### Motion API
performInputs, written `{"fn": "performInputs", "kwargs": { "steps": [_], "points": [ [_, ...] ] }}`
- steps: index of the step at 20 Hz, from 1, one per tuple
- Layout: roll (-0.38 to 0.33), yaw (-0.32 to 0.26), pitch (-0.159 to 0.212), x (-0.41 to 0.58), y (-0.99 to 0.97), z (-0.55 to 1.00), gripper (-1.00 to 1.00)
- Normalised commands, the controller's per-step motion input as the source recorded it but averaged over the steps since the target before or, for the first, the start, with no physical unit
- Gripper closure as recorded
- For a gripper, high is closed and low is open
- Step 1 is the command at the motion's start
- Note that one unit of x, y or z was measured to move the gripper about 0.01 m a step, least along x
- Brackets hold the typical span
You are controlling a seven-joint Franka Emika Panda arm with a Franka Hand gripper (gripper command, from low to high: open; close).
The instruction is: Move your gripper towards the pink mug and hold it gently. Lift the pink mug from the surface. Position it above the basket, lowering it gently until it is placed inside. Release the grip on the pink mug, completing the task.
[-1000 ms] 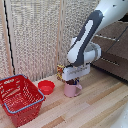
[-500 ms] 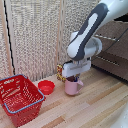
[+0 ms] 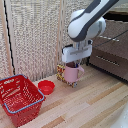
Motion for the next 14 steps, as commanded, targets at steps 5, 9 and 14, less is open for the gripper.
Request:
{"fn": "performInputs", "kwargs": {
  "steps": [5,9,14],
  "points": [
    [0.000,0.046,0.101,0.419,0.64,0.62,1.00],
    [0.011,0.049,0.133,0.444,0.80,0.53,1.00],
    [0.013,0.035,0.105,0.397,0.83,0.50,1.00]
  ]
}}
